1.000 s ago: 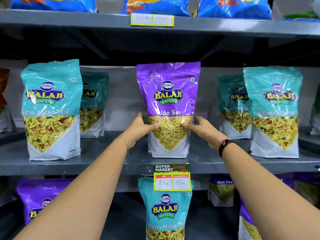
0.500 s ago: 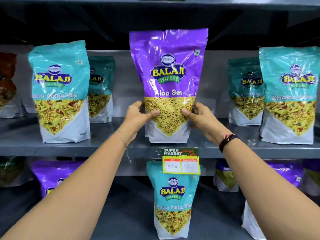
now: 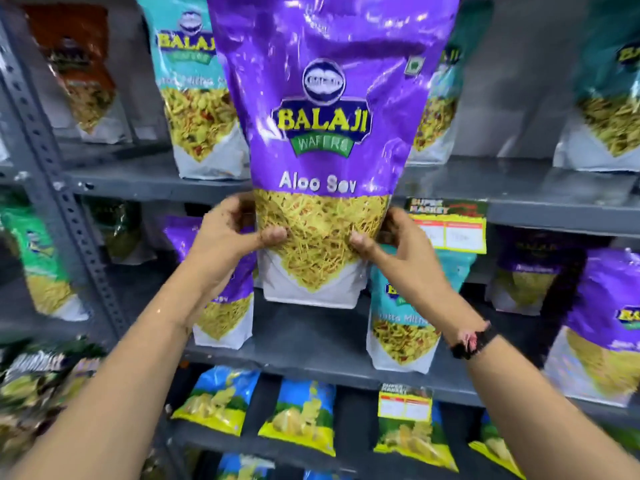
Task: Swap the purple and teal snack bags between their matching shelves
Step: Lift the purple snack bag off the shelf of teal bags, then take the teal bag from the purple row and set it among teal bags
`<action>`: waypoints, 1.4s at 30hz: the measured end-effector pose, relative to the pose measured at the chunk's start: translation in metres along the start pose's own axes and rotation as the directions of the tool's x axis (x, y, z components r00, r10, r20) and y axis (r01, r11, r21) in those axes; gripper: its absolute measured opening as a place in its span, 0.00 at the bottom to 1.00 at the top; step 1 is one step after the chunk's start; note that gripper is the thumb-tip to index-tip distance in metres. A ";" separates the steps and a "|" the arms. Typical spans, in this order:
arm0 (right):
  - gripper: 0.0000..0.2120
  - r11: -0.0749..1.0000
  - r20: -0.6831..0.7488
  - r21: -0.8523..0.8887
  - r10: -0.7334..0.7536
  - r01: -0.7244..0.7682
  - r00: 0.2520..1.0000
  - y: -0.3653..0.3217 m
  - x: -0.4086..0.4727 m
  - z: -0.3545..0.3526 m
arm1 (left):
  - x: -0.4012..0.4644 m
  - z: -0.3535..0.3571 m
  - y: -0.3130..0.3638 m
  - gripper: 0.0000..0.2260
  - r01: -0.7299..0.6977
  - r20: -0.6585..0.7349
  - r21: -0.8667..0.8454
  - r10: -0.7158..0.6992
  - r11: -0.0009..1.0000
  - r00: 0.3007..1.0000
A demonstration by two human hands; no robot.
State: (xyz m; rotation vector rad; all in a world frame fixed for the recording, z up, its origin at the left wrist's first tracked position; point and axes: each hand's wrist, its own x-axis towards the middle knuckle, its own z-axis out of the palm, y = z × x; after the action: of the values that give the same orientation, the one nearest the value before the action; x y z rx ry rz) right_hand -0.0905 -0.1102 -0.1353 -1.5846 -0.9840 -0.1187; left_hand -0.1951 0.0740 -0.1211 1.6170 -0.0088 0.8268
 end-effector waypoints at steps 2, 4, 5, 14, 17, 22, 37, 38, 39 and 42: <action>0.13 0.999 0.066 -0.014 0.044 -0.043 0.997 0.025 -0.017 0.016 | -0.020 -0.010 -0.028 0.30 0.058 -0.029 0.060 -0.056 0.997 0.998; 0.14 0.996 0.112 -0.012 0.094 -0.093 0.989 0.052 -0.030 0.030 | -0.033 -0.016 -0.060 0.24 0.120 -0.059 0.110 -0.114 0.987 0.992; 0.15 0.993 0.127 -0.017 0.122 -0.121 0.984 0.067 -0.035 0.036 | -0.037 -0.016 -0.076 0.21 0.147 -0.074 0.122 -0.139 0.982 0.988; 0.25 0.916 0.135 -0.235 0.362 -0.325 0.922 0.171 -0.040 0.071 | -0.043 0.004 -0.193 0.22 0.323 -0.105 0.143 -0.310 0.936 0.945; 0.21 0.888 0.085 -0.296 0.392 -0.352 0.916 0.199 -0.029 0.078 | -0.030 0.008 -0.224 0.22 0.355 -0.146 0.156 -0.334 0.922 0.931; 0.18 0.871 0.033 -0.306 0.413 -0.384 0.910 0.230 -0.010 0.090 | -0.010 0.009 -0.259 0.24 0.425 -0.171 0.212 -0.394 0.880 0.903; 0.21 0.931 -0.213 -0.294 0.156 -0.216 0.964 0.198 -0.050 0.051 | -0.034 0.046 -0.245 0.31 0.145 -0.363 0.522 0.065 0.841 0.929; 0.19 0.928 -0.289 -0.316 0.104 -0.197 0.952 0.195 -0.055 0.036 | -0.035 0.059 -0.235 0.28 0.057 -0.303 0.555 0.138 0.830 0.943; 0.17 0.926 -0.367 -0.320 0.073 -0.200 0.927 0.195 -0.059 0.020 | -0.036 0.073 -0.228 0.25 -0.013 -0.224 0.569 0.170 0.822 0.960; 0.24 0.929 -0.540 -0.236 0.119 -0.286 0.833 0.210 -0.063 -0.029 | -0.029 0.109 -0.229 0.23 -0.064 0.007 0.569 0.072 0.820 0.997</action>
State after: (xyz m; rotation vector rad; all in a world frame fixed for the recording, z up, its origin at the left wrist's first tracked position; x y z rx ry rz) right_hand 0.0162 -0.1543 -0.3242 -1.7998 -0.3740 -0.5462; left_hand -0.0605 0.0228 -0.3315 2.1857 0.2126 0.9528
